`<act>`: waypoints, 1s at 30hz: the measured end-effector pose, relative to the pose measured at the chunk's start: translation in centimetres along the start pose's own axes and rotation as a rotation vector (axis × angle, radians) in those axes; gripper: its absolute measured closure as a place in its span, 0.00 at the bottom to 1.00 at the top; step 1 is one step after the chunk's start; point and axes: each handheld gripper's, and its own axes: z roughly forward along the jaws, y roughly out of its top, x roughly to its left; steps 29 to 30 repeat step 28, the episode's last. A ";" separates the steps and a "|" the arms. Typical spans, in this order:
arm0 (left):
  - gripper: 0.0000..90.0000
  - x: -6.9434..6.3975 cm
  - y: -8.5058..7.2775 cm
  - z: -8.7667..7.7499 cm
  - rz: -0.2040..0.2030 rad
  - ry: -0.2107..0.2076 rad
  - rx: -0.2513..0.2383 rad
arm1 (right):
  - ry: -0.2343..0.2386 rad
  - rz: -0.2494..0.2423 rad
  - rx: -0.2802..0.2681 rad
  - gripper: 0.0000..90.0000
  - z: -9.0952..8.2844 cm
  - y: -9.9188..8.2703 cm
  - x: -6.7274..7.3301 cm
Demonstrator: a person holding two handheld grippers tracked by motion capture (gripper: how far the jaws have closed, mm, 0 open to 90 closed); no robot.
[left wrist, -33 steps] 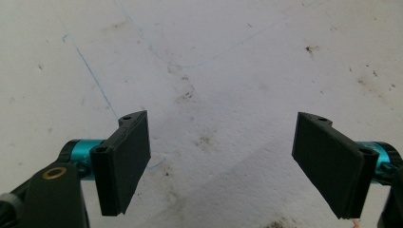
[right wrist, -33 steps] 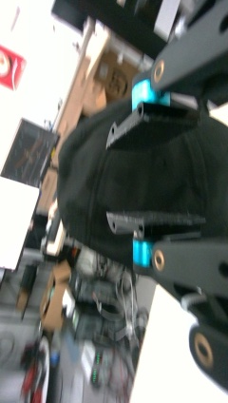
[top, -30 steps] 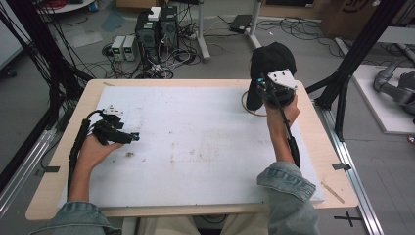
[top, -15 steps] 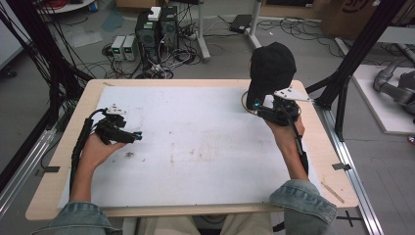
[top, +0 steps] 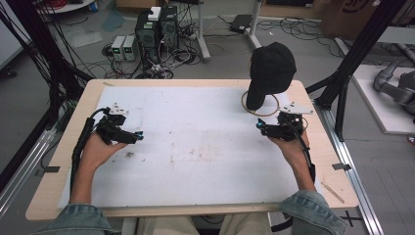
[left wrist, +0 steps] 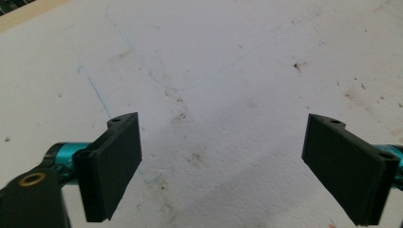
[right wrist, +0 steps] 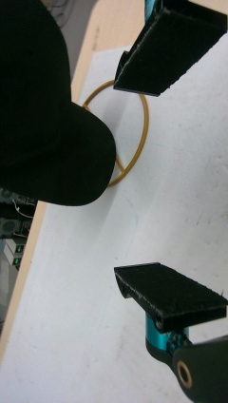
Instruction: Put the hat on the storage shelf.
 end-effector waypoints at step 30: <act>0.14 0.2 0.1 -0.1 0.000 0.010 0.001 | 0.087 0.029 0.050 0.12 0.8 -0.9 0.2</act>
